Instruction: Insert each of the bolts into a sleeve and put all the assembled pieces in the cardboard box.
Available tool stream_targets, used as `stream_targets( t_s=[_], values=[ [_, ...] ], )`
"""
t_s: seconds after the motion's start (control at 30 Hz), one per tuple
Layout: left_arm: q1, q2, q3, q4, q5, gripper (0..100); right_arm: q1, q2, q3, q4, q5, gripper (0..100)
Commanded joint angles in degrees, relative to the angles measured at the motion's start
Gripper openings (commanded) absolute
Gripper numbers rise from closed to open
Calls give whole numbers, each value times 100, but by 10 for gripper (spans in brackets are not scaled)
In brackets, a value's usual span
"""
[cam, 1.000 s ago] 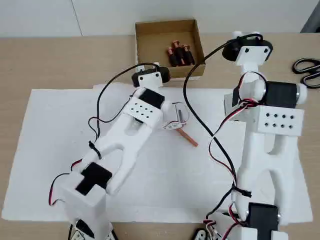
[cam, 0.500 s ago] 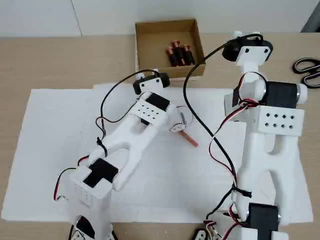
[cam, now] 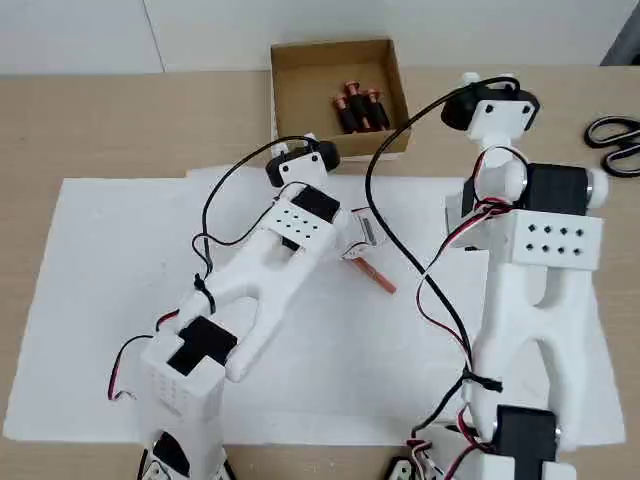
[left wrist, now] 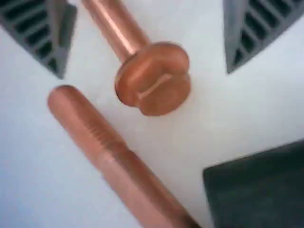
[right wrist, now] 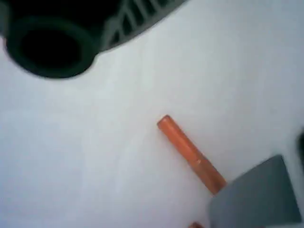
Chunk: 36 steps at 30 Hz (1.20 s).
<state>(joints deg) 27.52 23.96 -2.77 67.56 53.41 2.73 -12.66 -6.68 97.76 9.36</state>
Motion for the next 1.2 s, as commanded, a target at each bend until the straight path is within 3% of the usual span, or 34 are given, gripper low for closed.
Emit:
stream_targets(
  t_s=[0.0, 0.13, 0.63, 0.93, 1.17],
  values=[
    [35, -26, -207, -79, 26, 116, 13, -268, -18, 4, 35, 4],
    [105, -26, -207, -53, 26, 42, 13, -268, -18, 4, 26, 4],
    [325, -44, -207, -44, -62, 41, 31, -268, -18, 22, 26, 4],
    [273, -97, -453, 607, -1486, 39, 13, -268, -18, 22, 26, 4],
    [-44, -97, -1754, 1582, -2558, 40, 13, -268, -18, 22, 26, 4]
  ],
)
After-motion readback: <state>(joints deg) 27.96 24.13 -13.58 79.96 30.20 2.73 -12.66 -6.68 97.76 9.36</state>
